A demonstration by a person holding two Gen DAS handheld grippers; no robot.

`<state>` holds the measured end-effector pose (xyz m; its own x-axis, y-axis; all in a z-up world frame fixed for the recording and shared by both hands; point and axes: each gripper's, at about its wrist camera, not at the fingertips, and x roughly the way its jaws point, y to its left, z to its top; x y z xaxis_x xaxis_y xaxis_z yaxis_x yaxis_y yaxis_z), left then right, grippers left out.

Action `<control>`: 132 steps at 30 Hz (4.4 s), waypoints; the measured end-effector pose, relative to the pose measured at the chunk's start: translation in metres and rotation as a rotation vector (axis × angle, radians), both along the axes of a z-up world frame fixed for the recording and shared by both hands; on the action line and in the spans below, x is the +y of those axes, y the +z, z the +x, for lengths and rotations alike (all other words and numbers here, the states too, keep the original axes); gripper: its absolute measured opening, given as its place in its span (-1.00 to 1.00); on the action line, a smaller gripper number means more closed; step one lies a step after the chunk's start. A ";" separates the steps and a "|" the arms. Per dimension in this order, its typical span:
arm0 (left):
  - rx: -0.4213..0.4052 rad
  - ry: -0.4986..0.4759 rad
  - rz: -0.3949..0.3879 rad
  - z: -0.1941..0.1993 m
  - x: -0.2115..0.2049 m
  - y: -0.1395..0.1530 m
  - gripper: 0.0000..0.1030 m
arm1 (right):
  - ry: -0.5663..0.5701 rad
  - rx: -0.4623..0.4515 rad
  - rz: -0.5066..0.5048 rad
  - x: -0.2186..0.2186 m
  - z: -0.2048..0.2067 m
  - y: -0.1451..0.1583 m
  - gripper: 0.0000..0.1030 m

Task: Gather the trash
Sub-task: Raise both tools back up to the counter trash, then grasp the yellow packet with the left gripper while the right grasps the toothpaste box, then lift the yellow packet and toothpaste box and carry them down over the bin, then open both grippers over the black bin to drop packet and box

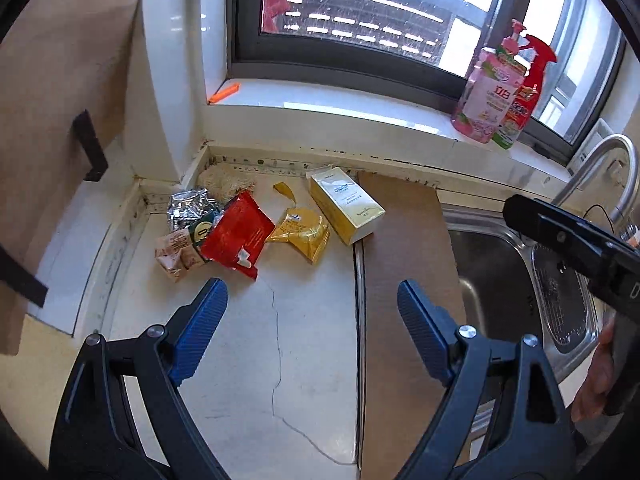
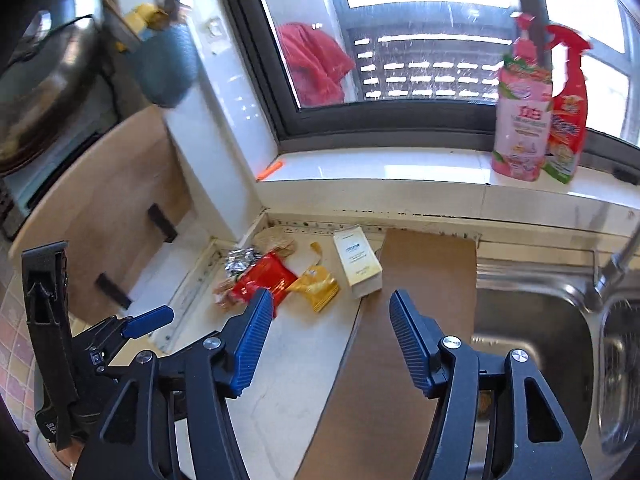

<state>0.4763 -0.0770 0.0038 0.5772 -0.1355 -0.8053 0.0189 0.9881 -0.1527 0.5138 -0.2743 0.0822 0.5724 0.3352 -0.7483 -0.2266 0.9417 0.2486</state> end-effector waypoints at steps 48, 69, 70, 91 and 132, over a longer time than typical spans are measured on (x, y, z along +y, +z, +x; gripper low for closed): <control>0.254 0.309 -0.213 0.100 0.040 -0.185 -0.95 | 0.151 0.159 -0.099 0.066 0.169 -0.246 -0.10; 0.082 0.207 -0.092 -0.170 0.088 -0.120 -0.95 | 0.205 0.008 0.048 0.080 -0.117 -0.134 -0.10; 0.079 0.204 -0.098 -0.186 0.090 -0.121 -0.95 | 0.205 0.001 0.045 0.082 -0.141 -0.131 -0.10; 0.286 0.232 -0.095 -0.427 0.084 -0.277 -0.95 | 0.395 0.100 -0.163 0.142 -0.461 -0.275 -0.10; 0.450 0.246 0.039 -0.450 0.093 -0.521 0.60 | 0.268 0.496 -0.110 0.138 -0.554 -0.663 0.03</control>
<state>0.0267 0.0162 -0.5176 0.1833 -0.0045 -0.9830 -0.2741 0.9601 -0.0555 -0.0406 -0.1366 -0.5809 0.0496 0.3256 -0.9442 -0.3422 0.8937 0.2902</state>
